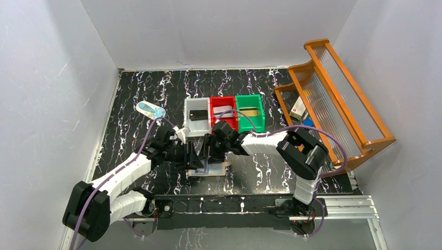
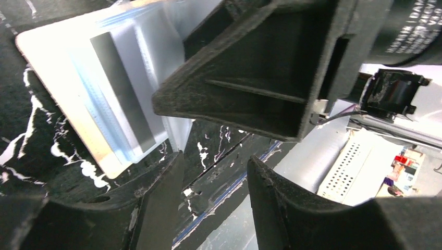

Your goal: Take the credit cards out of the card holder

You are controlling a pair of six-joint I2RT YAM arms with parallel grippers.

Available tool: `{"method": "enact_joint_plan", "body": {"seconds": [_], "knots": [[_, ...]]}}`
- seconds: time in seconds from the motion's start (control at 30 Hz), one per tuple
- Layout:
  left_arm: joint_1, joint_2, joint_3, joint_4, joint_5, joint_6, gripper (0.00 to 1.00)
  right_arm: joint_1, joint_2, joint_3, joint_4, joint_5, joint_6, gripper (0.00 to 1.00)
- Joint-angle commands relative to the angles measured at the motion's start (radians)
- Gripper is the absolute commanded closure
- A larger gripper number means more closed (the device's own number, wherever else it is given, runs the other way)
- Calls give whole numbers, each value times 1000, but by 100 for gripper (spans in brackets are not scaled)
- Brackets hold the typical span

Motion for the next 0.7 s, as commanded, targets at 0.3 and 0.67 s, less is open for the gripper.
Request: {"method": "enact_joint_plan", "body": {"seconds": [0.3,0.67], "knots": [[3,61,51,-63,-110,35,47,6,-2,-27,5,-11,0,36],[-7,163,57,101,44,37,75,-3,-25,-33,52,-38,7,34]]}}
